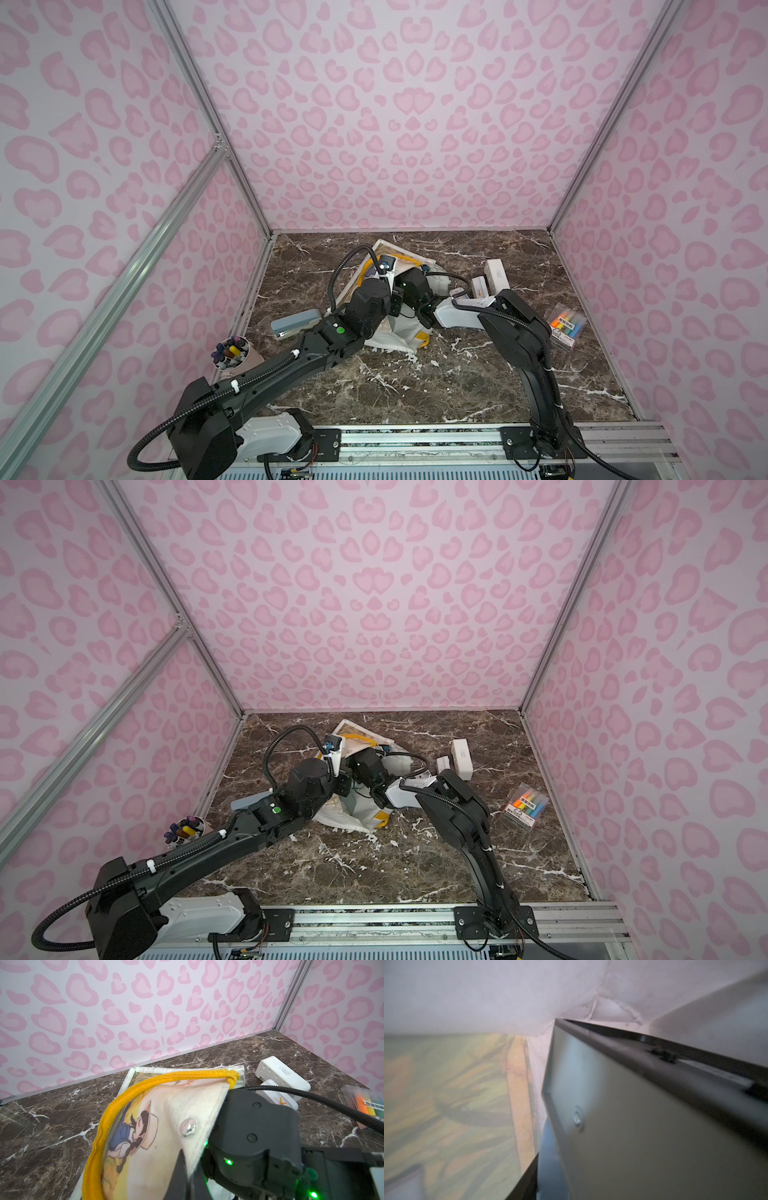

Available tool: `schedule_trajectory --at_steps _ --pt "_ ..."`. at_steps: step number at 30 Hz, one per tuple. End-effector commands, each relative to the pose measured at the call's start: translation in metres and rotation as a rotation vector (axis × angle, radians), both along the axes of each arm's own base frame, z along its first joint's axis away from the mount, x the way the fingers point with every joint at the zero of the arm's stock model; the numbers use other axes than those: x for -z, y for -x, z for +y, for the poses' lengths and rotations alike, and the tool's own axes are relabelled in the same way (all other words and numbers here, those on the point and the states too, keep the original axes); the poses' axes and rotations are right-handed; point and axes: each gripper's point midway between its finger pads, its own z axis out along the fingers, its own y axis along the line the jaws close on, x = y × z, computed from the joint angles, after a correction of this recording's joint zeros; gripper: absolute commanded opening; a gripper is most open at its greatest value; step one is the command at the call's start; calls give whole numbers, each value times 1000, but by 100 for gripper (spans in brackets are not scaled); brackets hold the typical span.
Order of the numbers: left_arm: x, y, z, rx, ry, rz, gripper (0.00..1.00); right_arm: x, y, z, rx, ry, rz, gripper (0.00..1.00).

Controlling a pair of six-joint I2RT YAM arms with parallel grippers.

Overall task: Take the alarm clock out of the canvas bag
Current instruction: Pick up the alarm from the canvas bag.

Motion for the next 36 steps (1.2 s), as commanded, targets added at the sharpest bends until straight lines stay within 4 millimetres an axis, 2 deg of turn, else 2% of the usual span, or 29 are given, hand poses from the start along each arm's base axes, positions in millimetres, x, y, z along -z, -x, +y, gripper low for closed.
schedule_trajectory --at_steps 1,21,36 --pt "-25 -1 -7 23 77 -72 3 8 -3 -2 2 14 13 45" --pt "-21 -2 0 -16 60 -64 3 0 5 -2 -46 30 1 35" --pt "-16 -7 11 -84 41 -56 3 -10 23 -17 -124 85 12 32"
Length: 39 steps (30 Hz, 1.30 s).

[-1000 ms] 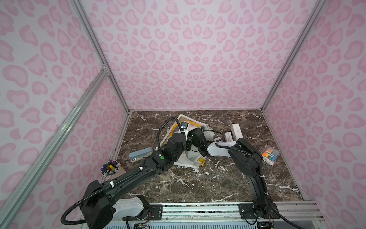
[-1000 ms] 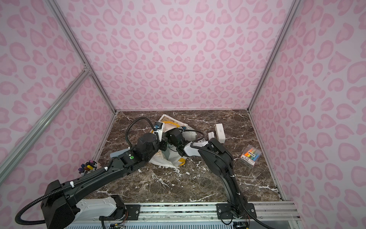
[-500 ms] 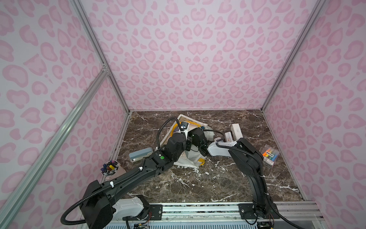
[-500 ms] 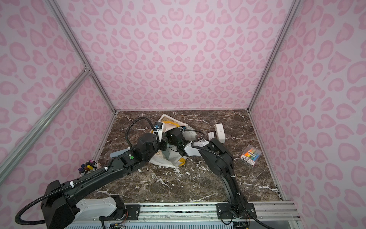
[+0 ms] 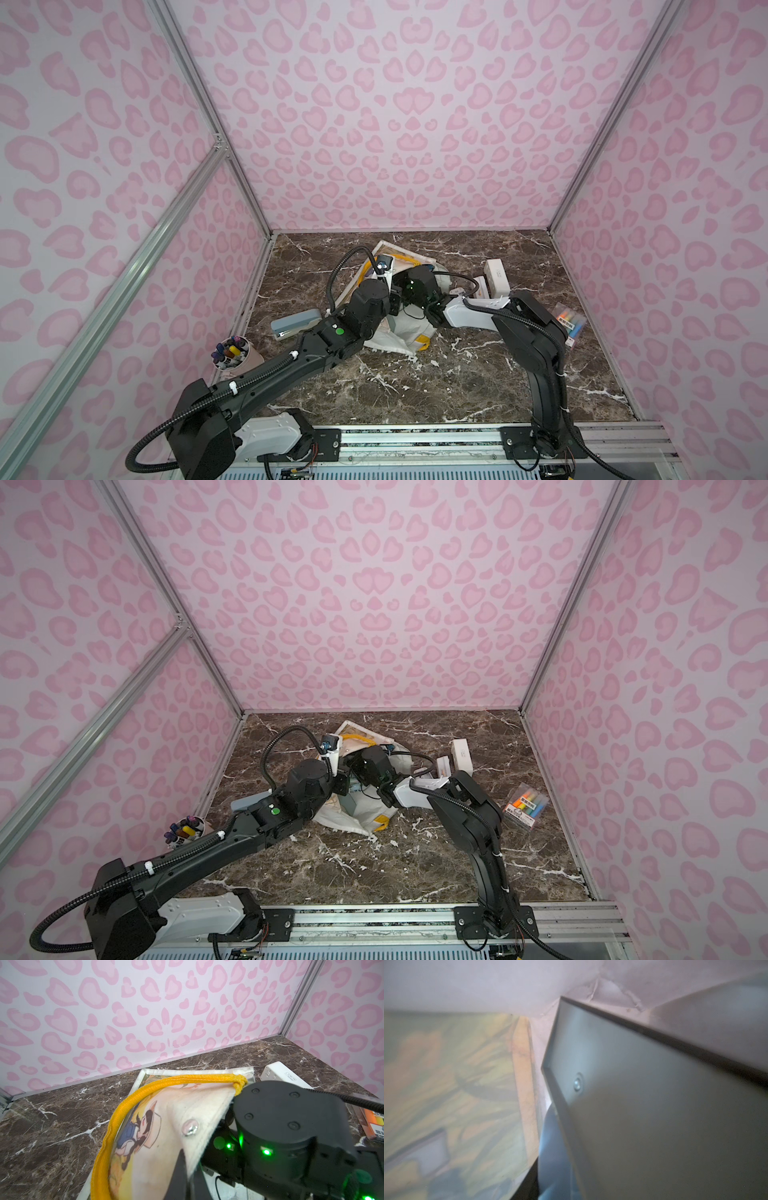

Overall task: Take the alarm clock out of the canvas bag
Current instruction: Pick up the alarm from the canvas bag.

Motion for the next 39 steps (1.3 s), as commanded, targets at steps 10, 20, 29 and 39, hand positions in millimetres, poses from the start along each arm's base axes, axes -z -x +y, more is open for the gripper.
schedule_trajectory --at_steps 10,20,29,39 --pt "-11 -13 6 -91 24 -36 3 -6 17 -10 -93 60 -11 32" --pt "-8 -18 9 -131 13 -31 3 -19 31 -25 -181 124 -48 32" --pt "-8 -22 13 -173 -12 -23 3 -29 45 -28 -262 138 -66 32" --pt "-7 -26 17 -216 -21 -16 3 -46 62 -38 -334 237 -115 32"
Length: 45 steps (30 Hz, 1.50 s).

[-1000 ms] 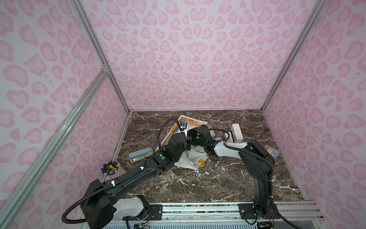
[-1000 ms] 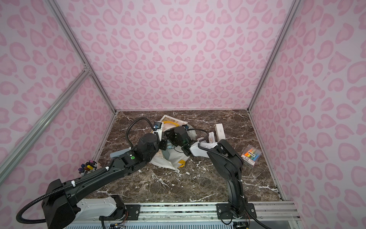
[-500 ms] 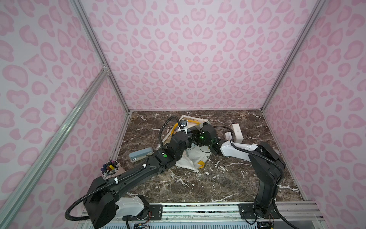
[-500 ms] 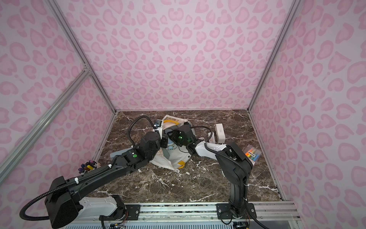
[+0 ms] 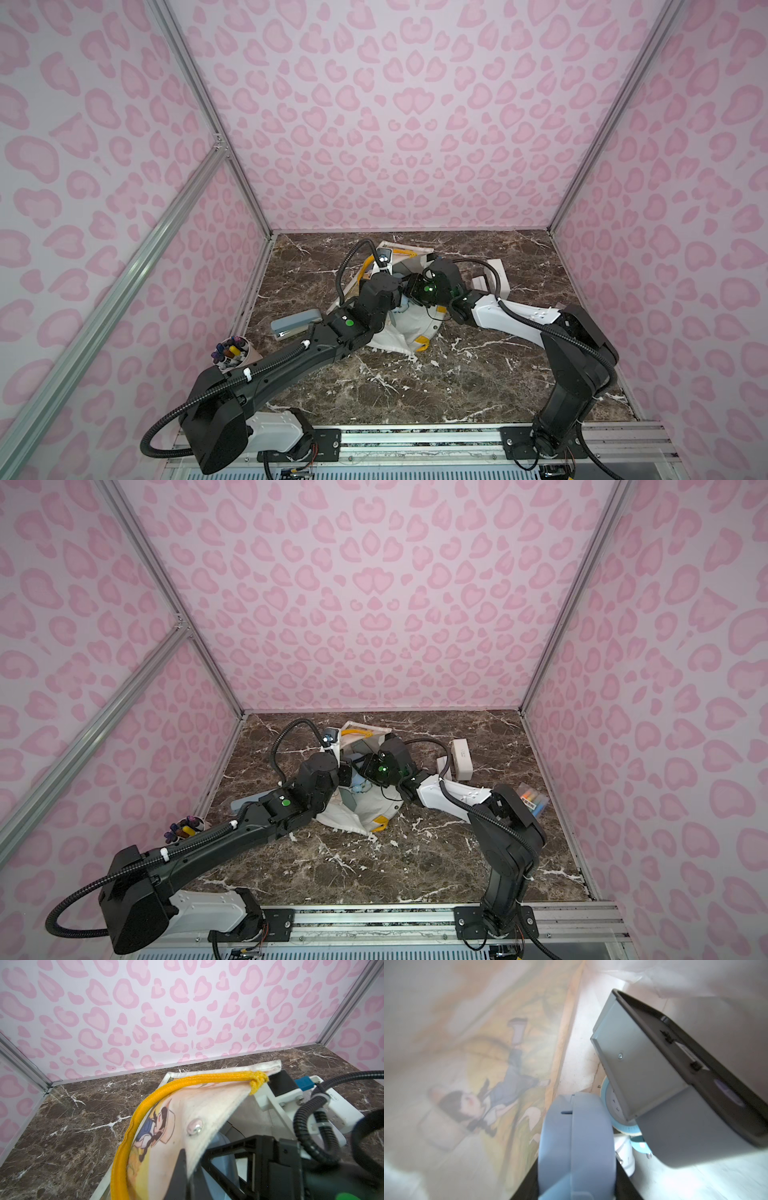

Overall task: Take the alarm clock out of the canvas bag
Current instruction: Pick up the alarm from the canvas bag, then place the alarm at the center of the board.

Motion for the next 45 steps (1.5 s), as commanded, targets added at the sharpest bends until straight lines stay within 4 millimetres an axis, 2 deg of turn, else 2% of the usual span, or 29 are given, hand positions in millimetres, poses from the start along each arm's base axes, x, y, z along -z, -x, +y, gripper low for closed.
schedule_trajectory --at_steps 1,7,13,22,30,37,45 --pt "-5 -4 6 -48 -1 -9 3 -4 6 -4 -43 40 -42 32" --pt "-4 -5 10 -78 -5 -10 3 -14 15 -16 -80 -26 -111 33" --pt "-2 -6 16 -105 -26 -15 3 -21 29 -33 -124 5 -180 32" --pt "5 -6 23 -121 -50 -9 3 -29 47 -74 -114 -40 -219 32" --pt "7 -5 27 -124 -49 -4 3 -16 61 -126 -56 -34 -201 32" --pt "11 -6 23 -110 -41 5 3 11 70 -173 25 -14 -143 32" --pt "12 -8 21 -103 -36 6 3 43 90 -215 87 -3 -38 31"
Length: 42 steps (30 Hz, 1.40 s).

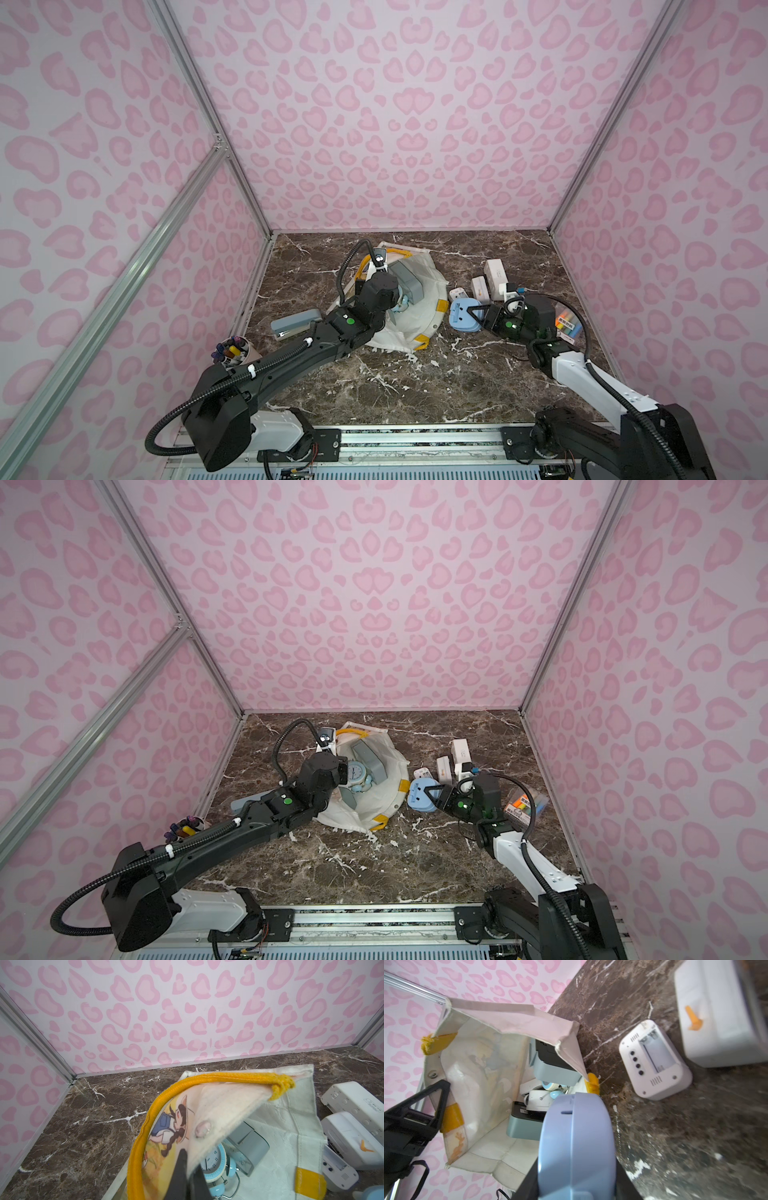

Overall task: Take the alarm clock out of the canvas bag
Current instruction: Place the alarm at the center of the board.

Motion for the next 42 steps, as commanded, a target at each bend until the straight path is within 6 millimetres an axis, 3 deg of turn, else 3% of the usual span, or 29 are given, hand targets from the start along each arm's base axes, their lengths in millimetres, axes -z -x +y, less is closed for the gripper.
schedule_trajectory --at_steps 1,6,16,35,42 --pt "4 0 1 -5 -6 7 3 13 13 -8 -10 -22 47 31" --pt "3 -1 1 -6 0 3 3 30 27 -29 43 -27 104 31" --pt "-1 -4 -3 -3 16 -7 3 54 43 -51 115 -12 186 31" --pt "-4 0 -1 0 38 -11 3 77 32 -65 136 29 263 31" --pt "-6 1 1 -1 41 -12 3 88 30 -73 170 65 319 36"
